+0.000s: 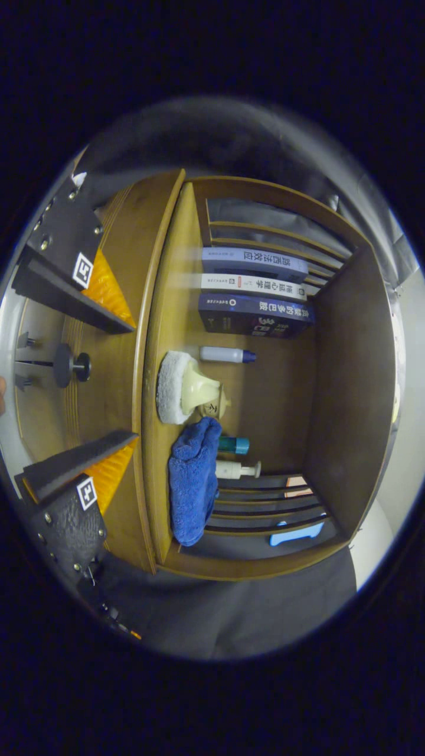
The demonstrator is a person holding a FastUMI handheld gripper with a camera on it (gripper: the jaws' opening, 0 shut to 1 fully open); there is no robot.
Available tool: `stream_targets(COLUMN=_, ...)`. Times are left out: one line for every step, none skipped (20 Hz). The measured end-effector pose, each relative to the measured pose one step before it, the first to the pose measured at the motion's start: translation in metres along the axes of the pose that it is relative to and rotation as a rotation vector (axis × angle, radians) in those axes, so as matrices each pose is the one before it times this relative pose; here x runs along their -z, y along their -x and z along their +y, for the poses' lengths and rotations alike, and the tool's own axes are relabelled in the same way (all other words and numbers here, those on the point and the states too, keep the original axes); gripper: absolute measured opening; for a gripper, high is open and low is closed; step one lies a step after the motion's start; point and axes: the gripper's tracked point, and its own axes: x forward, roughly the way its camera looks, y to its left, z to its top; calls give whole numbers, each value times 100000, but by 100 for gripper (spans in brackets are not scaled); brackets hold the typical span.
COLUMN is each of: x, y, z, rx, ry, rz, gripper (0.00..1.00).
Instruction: Pull open the drawer, take out the items inside it, and place them on the countertop above the cabinet.
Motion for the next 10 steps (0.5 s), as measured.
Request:
stream_targets(x=46, y=-40, z=-36, rx=-26, ry=128, rz=52, gripper=100)
stream_targets(x=-52, y=-13, z=11, rx=-18, ry=84, rz=-263, gripper=100)
stream_targets(x=-14, y=-79, z=-10, rx=-42, ry=77, rz=-196, gripper=100)
stream_targets(x=-10, y=-70, z=-18, rx=-38, ry=35, rz=-102, gripper=100)
stream_targets(x=46, y=-1, z=3, rx=-50, ry=114, rz=-90, gripper=100)
stream_targets(x=-38, y=-38, z=8, rx=-36, ry=53, rz=59, gripper=100)
stream_targets(x=-2, y=-104, z=-23, rx=-30, ry=-57, rz=3, gripper=100)
stream_targets(x=-20, y=-50, z=29, rx=-19, ry=-60, rz=41, gripper=100)
stream_targets(x=71, y=-151, z=50, rx=-26, ry=-94, rz=198, gripper=100)
stream_targets(x=-103, y=-140, z=68, rx=260, ry=91, rz=34, gripper=100)
